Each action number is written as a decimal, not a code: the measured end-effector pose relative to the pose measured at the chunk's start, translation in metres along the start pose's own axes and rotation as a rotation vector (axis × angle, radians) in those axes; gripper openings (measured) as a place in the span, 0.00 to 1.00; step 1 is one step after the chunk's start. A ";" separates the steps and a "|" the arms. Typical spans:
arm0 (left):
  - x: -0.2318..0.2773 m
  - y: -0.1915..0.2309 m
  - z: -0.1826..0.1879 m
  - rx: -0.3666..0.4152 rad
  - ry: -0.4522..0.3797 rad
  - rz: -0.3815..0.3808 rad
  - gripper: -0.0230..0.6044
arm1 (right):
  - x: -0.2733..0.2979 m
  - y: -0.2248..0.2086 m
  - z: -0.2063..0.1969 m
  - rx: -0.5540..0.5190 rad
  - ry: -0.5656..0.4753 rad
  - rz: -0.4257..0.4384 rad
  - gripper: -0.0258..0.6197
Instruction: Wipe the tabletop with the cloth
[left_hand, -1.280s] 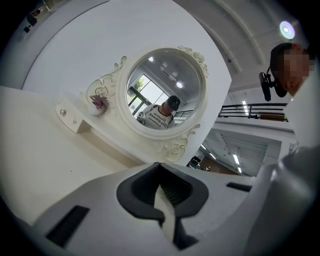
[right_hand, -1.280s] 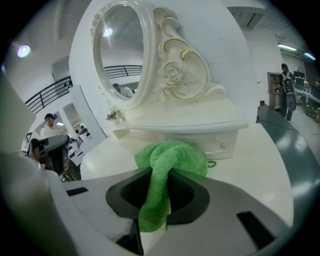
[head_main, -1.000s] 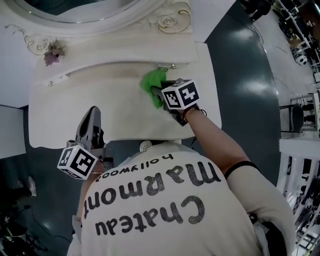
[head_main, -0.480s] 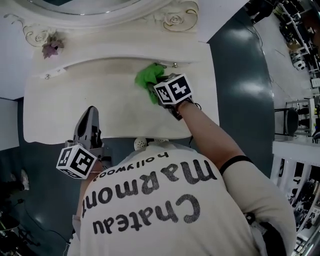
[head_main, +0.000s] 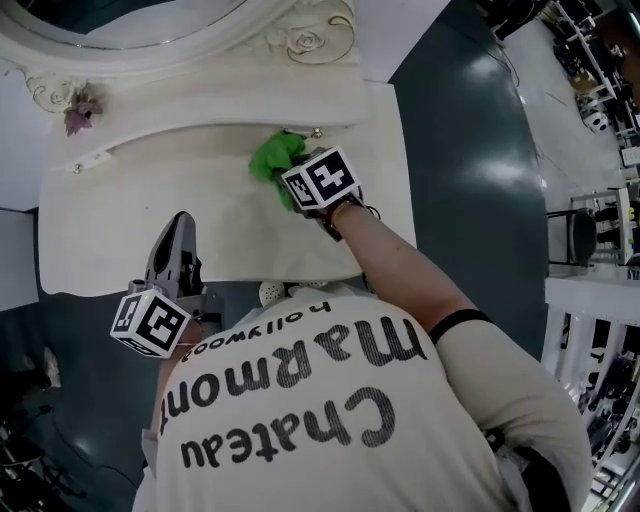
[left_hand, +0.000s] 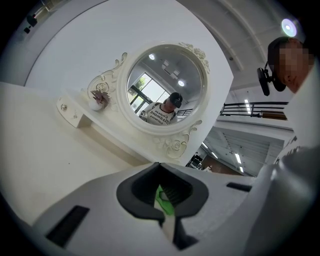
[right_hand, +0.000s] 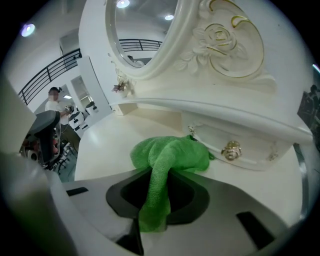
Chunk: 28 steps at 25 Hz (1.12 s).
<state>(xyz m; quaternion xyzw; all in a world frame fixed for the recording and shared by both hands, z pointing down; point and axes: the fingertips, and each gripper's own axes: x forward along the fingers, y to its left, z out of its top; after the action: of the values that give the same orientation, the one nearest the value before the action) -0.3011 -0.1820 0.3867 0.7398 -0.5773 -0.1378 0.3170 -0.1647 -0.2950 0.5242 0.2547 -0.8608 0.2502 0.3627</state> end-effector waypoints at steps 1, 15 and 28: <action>0.002 -0.004 -0.002 0.000 -0.001 -0.001 0.05 | -0.004 -0.005 -0.003 0.007 0.000 -0.005 0.19; 0.045 -0.057 -0.026 0.028 0.048 -0.077 0.05 | -0.057 -0.069 -0.043 0.111 -0.027 -0.082 0.19; 0.078 -0.086 -0.033 0.051 0.090 -0.160 0.05 | -0.099 -0.126 -0.074 0.268 -0.072 -0.183 0.19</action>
<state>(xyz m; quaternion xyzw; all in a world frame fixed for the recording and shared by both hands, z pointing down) -0.1933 -0.2334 0.3703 0.7967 -0.5048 -0.1145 0.3119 0.0106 -0.3182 0.5259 0.3869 -0.8054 0.3196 0.3154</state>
